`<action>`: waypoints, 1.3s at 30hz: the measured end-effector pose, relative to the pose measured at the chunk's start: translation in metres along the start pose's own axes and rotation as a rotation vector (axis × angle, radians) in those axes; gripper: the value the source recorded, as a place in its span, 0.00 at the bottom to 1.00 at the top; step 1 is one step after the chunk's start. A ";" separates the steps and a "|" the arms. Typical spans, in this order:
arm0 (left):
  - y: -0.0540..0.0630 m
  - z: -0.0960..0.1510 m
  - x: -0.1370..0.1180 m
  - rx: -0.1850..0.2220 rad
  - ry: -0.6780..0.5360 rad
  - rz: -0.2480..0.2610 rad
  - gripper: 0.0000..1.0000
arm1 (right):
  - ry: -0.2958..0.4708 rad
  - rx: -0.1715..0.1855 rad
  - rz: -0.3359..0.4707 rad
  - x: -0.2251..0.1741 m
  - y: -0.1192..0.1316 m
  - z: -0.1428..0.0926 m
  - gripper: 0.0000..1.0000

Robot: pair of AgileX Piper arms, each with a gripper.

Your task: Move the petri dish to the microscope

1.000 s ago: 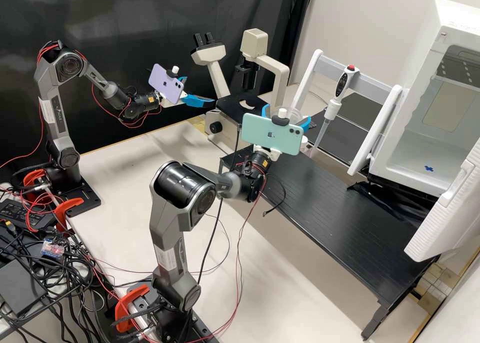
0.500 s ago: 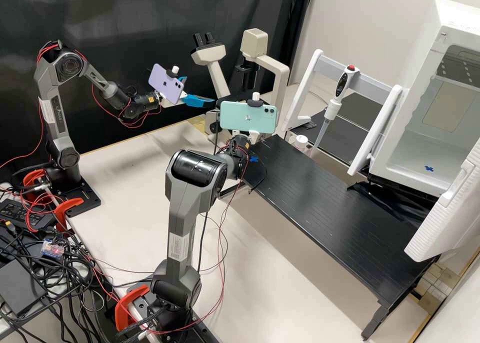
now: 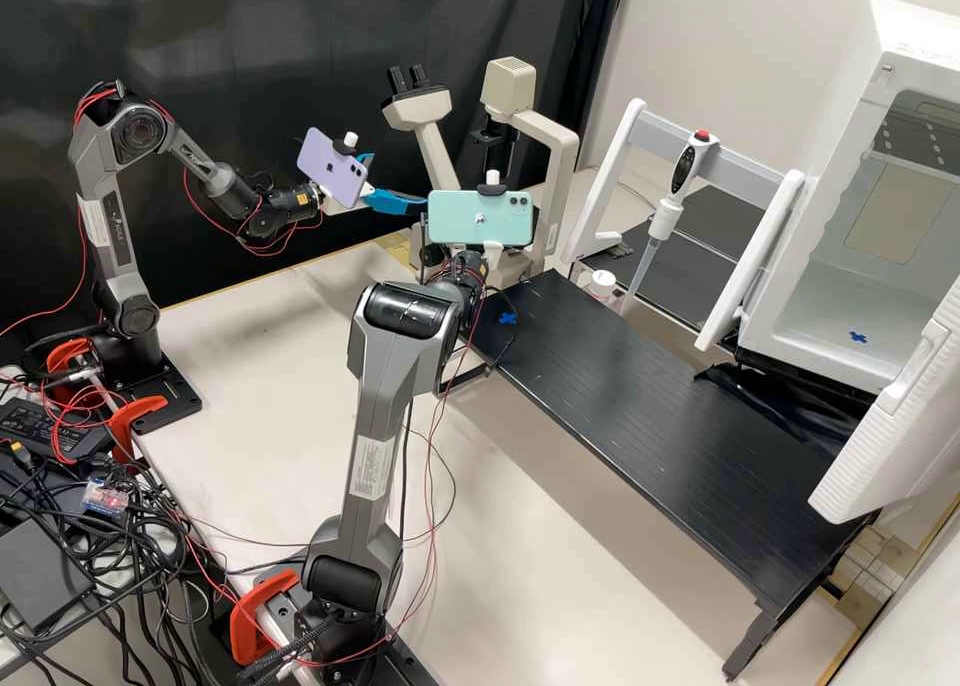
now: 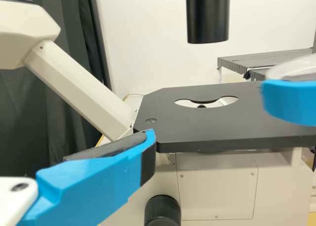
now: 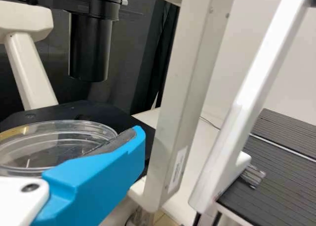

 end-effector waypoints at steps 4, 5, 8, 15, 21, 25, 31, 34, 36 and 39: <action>0.000 0.000 0.000 0.000 0.000 0.000 1.00 | -0.016 -0.008 -0.018 0.014 -0.004 0.000 0.00; 0.000 0.000 0.000 0.000 0.000 0.000 1.00 | -0.026 -0.004 -0.025 0.019 -0.006 0.002 0.00; 0.000 0.000 0.000 0.000 0.000 0.000 1.00 | -0.037 -0.012 -0.040 0.027 -0.011 0.004 0.00; 0.000 0.000 0.000 0.000 0.000 0.000 1.00 | -0.044 -0.019 -0.052 0.046 -0.015 0.007 0.00; 0.000 0.000 0.000 0.000 0.000 0.000 1.00 | 0.005 0.020 -0.107 0.059 -0.023 0.000 0.00; 0.000 0.000 0.000 0.000 0.000 0.000 1.00 | 0.039 0.029 -0.177 0.064 -0.033 -0.008 0.00; 0.000 -0.001 0.000 -0.007 0.009 0.002 1.00 | 0.051 0.084 -0.266 0.075 -0.047 -0.009 0.00; 0.000 -0.001 0.000 -0.008 0.010 0.002 1.00 | 0.047 0.115 -0.277 0.082 -0.049 -0.008 0.00; 0.000 -0.001 0.000 -0.008 0.010 0.002 1.00 | 0.050 0.107 -0.276 0.085 -0.047 -0.008 0.00; 0.000 -0.001 0.000 -0.008 0.010 0.002 1.00 | 0.052 0.103 -0.275 0.090 -0.047 -0.002 0.00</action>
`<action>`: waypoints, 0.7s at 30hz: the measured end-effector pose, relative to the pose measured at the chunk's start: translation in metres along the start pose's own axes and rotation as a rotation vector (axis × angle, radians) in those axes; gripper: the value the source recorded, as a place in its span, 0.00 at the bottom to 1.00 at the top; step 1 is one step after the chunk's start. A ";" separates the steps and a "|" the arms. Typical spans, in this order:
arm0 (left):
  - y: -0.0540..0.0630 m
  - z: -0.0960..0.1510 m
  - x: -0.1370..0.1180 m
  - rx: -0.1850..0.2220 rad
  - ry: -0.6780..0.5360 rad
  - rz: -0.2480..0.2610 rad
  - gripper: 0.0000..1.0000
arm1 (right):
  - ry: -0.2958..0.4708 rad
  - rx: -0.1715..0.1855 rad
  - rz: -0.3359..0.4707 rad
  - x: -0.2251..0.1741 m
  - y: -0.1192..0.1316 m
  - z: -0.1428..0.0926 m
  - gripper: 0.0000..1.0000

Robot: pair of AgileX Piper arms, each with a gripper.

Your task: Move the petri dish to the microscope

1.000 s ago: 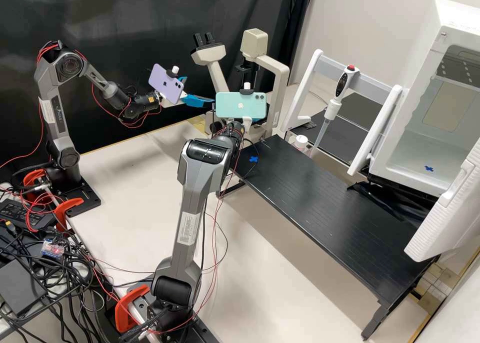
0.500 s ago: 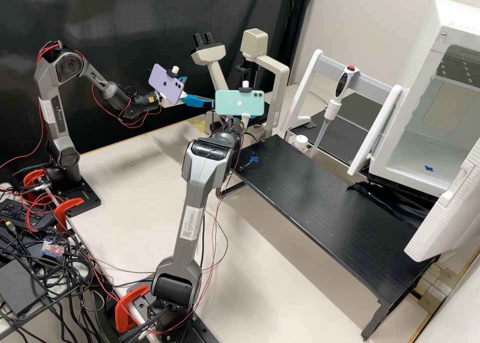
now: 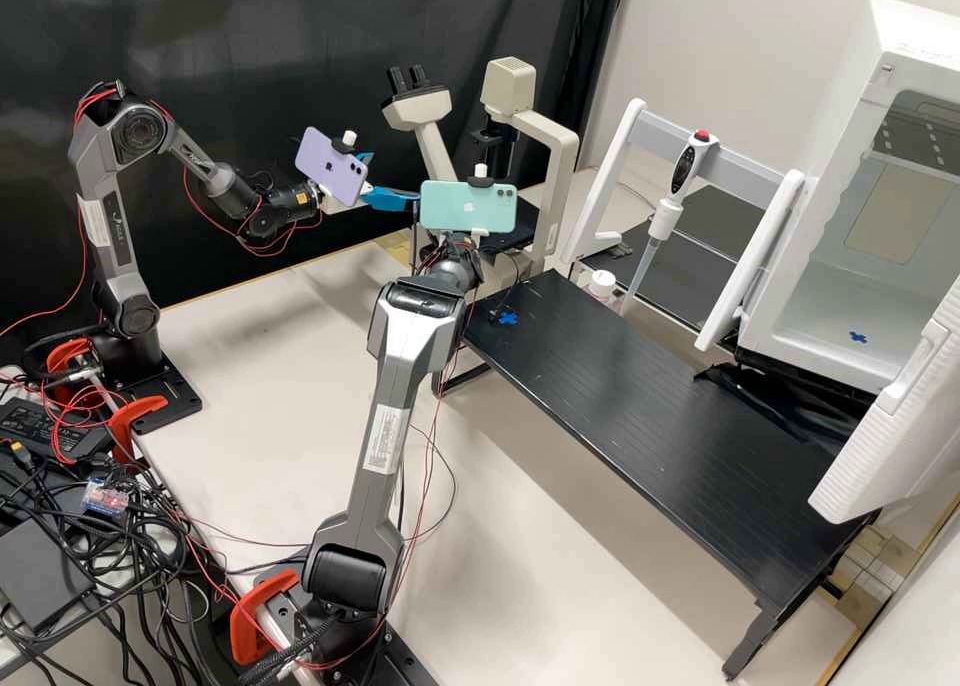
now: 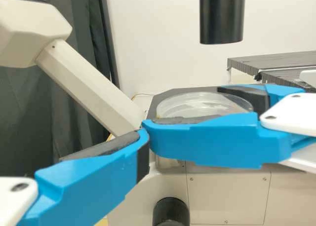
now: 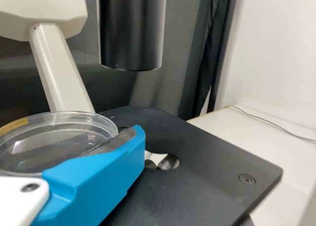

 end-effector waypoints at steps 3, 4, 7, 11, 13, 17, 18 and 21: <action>0.000 0.000 0.000 0.000 0.000 0.000 1.00 | -0.002 -0.007 0.006 0.003 0.003 0.005 0.00; 0.000 0.000 0.000 0.000 0.000 0.000 1.00 | -0.002 -0.010 0.009 0.003 0.005 0.006 0.00; 0.000 0.000 0.000 0.000 0.000 0.000 1.00 | -0.006 -0.012 0.018 0.003 0.007 0.008 0.00; 0.000 0.000 0.000 0.003 -0.003 -0.001 1.00 | -0.007 -0.017 0.020 0.002 0.008 0.010 0.00; 0.000 0.000 0.000 0.003 -0.003 -0.001 1.00 | -0.006 -0.015 0.019 0.002 0.009 0.010 0.00; 0.000 0.000 0.000 0.003 -0.003 -0.001 1.00 | -0.006 -0.041 0.009 -0.004 0.014 0.010 0.00; 0.000 0.000 0.000 0.003 -0.003 -0.001 1.00 | -0.007 -0.040 0.010 -0.005 0.016 0.010 0.00; 0.000 0.001 0.000 0.007 -0.008 -0.001 1.00 | -0.048 -0.046 0.020 -0.014 0.026 0.017 0.00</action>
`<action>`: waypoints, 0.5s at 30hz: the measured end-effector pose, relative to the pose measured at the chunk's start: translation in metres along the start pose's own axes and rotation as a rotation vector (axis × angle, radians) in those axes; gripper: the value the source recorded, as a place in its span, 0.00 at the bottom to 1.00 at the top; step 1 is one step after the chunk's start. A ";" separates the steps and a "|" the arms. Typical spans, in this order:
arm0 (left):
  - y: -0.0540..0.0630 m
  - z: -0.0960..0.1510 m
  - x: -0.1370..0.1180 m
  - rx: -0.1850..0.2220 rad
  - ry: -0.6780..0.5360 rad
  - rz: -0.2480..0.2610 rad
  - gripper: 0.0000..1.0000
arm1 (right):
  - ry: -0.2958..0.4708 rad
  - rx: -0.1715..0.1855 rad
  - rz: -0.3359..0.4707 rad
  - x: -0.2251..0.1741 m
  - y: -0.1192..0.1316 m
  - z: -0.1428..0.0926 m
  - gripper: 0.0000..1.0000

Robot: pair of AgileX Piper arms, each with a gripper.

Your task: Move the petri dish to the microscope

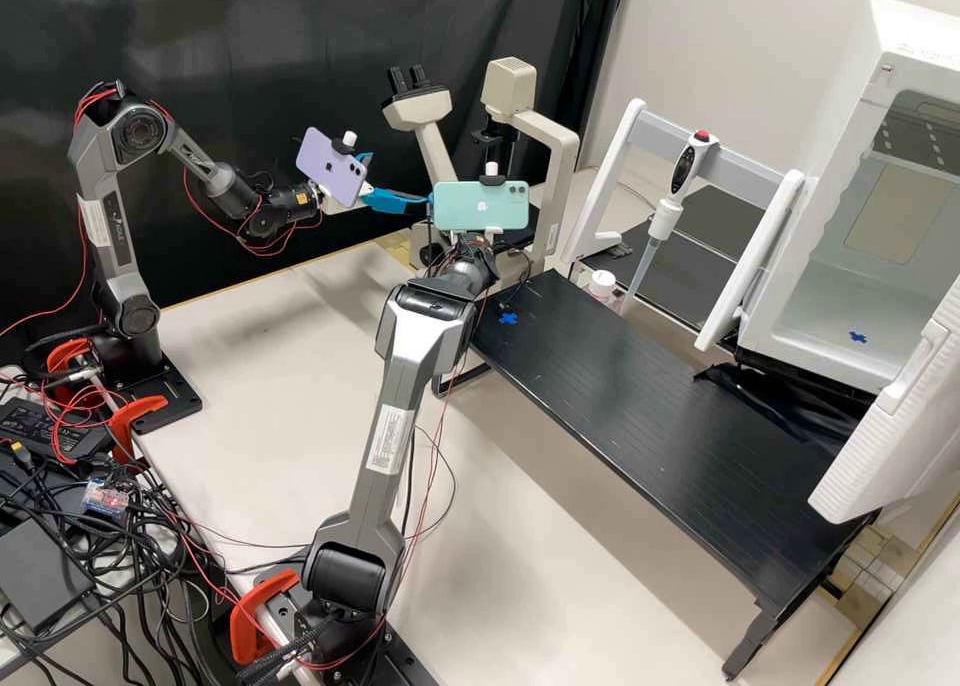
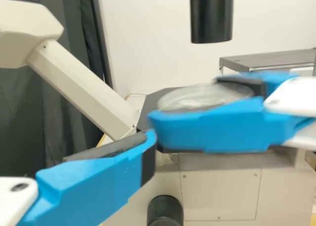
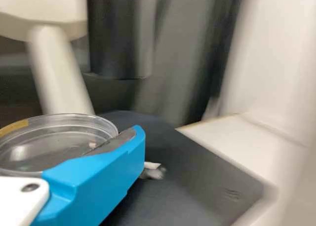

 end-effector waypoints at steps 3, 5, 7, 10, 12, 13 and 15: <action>0.000 0.000 0.000 0.001 -0.001 0.000 1.00 | -0.053 0.033 0.024 -0.013 0.011 0.010 0.00; 0.000 0.000 0.000 0.001 -0.001 0.000 1.00 | -0.076 0.052 0.040 -0.022 0.015 0.011 0.00; 0.000 0.000 0.000 0.001 -0.001 0.000 1.00 | -0.085 0.040 0.042 -0.027 0.015 0.011 0.00; 0.000 0.000 0.000 0.002 -0.002 0.000 1.00 | -0.086 0.016 0.045 -0.033 0.016 0.007 0.00; 0.000 0.000 0.000 0.002 -0.002 0.000 1.00 | -0.084 0.013 0.048 -0.034 0.017 0.006 0.00; 0.000 0.000 0.000 0.002 -0.002 0.000 1.00 | -0.082 0.008 0.048 -0.034 0.017 0.005 0.00; 0.000 0.000 0.000 0.002 -0.002 0.000 1.00 | -0.079 0.012 0.048 -0.034 0.016 0.003 0.00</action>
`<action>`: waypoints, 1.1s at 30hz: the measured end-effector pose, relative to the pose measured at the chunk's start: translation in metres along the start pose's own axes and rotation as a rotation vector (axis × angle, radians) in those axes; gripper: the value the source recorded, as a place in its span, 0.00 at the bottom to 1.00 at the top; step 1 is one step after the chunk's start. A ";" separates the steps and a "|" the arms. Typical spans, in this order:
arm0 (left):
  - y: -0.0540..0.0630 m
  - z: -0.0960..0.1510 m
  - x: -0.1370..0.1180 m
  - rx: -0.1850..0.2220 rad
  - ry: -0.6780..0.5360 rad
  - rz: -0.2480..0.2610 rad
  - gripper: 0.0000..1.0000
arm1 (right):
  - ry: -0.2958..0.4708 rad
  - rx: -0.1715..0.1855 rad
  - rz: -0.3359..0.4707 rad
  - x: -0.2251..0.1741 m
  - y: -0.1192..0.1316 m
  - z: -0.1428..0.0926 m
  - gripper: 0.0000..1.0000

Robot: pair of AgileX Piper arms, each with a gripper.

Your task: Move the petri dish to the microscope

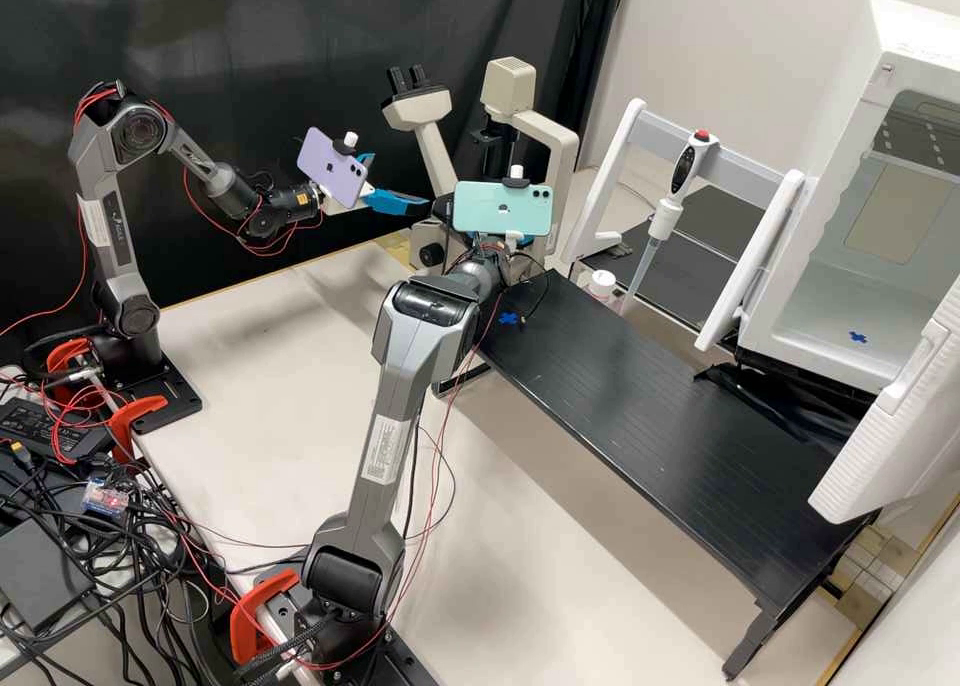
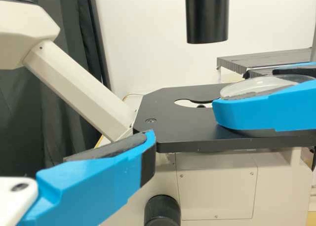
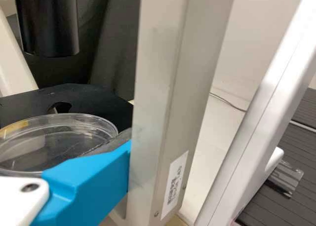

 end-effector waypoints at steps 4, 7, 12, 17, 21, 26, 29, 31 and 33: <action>0.000 0.000 0.000 0.000 0.000 0.000 1.00 | 0.009 0.012 0.000 0.001 -0.003 -0.006 0.00; 0.000 0.000 0.000 0.000 0.000 0.000 1.00 | 0.022 0.007 0.005 0.007 -0.005 -0.010 0.00; 0.000 0.000 0.000 0.000 0.000 0.000 1.00 | 0.018 0.023 0.019 0.020 -0.013 -0.011 0.00; 0.000 0.000 0.000 0.000 0.000 0.000 1.00 | -0.002 0.034 0.028 0.031 -0.018 -0.004 0.00; 0.000 0.000 0.000 0.000 0.000 0.000 1.00 | -0.003 0.042 0.032 0.039 -0.018 -0.003 0.00; 0.000 0.000 0.000 0.000 0.000 0.000 1.00 | 0.020 0.060 0.001 0.045 -0.021 -0.003 0.00; 0.000 0.000 0.000 0.000 0.000 0.000 1.00 | 0.028 0.066 -0.026 0.046 -0.023 -0.004 0.00; 0.000 0.000 0.000 0.000 0.000 0.000 1.00 | 0.031 0.057 -0.038 0.046 -0.024 -0.004 0.00; 0.000 0.000 0.000 0.000 0.000 0.000 1.00 | 0.032 0.054 -0.043 0.046 -0.025 -0.004 0.00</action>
